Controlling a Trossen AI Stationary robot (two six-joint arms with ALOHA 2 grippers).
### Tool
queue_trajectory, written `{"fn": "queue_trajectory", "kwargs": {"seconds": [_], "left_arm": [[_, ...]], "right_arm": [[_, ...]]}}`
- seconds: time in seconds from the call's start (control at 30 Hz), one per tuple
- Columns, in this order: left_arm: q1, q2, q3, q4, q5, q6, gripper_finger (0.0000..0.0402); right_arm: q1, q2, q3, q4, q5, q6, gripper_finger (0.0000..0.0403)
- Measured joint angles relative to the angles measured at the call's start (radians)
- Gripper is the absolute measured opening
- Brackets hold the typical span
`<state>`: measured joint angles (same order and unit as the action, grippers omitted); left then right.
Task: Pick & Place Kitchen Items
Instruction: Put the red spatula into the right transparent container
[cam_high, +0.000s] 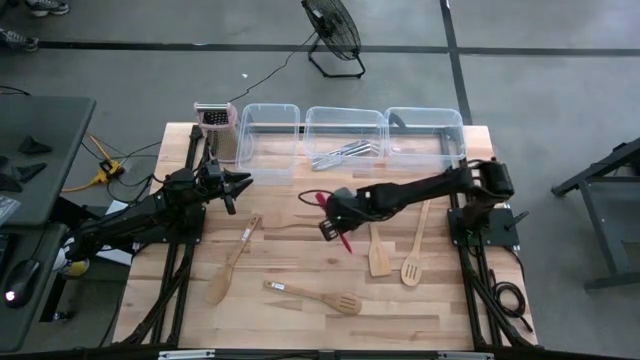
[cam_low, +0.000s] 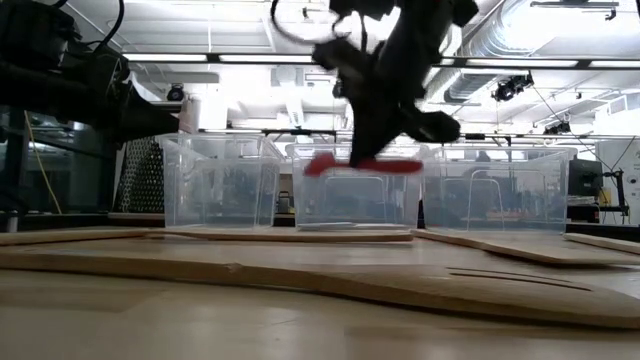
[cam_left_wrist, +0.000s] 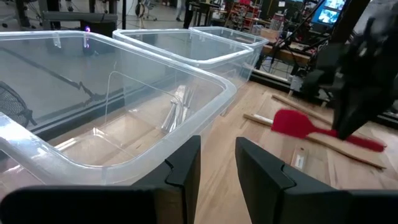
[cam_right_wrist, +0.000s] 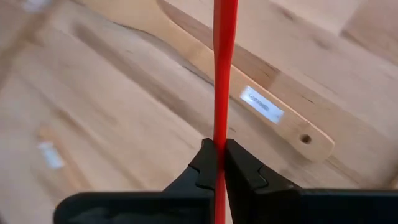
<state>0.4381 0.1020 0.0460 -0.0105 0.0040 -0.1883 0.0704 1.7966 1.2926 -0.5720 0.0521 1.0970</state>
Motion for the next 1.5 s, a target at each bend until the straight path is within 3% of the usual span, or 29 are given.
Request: {"fn": "queue_trajectory", "kwargs": {"seconds": [0.43, 0.93, 1.2, 1.5], "left_arm": [[0.000, 0.000, 0.000, 0.000, 0.001, 0.000, 0.0101], [0.000, 0.000, 0.000, 0.000, 0.005, 0.000, 0.0101], [0.000, 0.000, 0.000, 0.000, 0.005, 0.000, 0.0101], [0.000, 0.000, 0.000, 0.000, 0.004, 0.000, 0.0101]], "right_arm": [[-0.013, -0.122, -0.010, 0.161, -0.014, -0.201, 0.0004], [-0.019, -0.165, -0.270, 0.629, -0.061, -0.184, 0.0004], [-0.046, -0.283, -0.334, 0.576, 0.069, -0.232, 0.0004], [-0.097, -0.499, -0.333, 0.321, 0.234, -0.414, 0.0004]]}}
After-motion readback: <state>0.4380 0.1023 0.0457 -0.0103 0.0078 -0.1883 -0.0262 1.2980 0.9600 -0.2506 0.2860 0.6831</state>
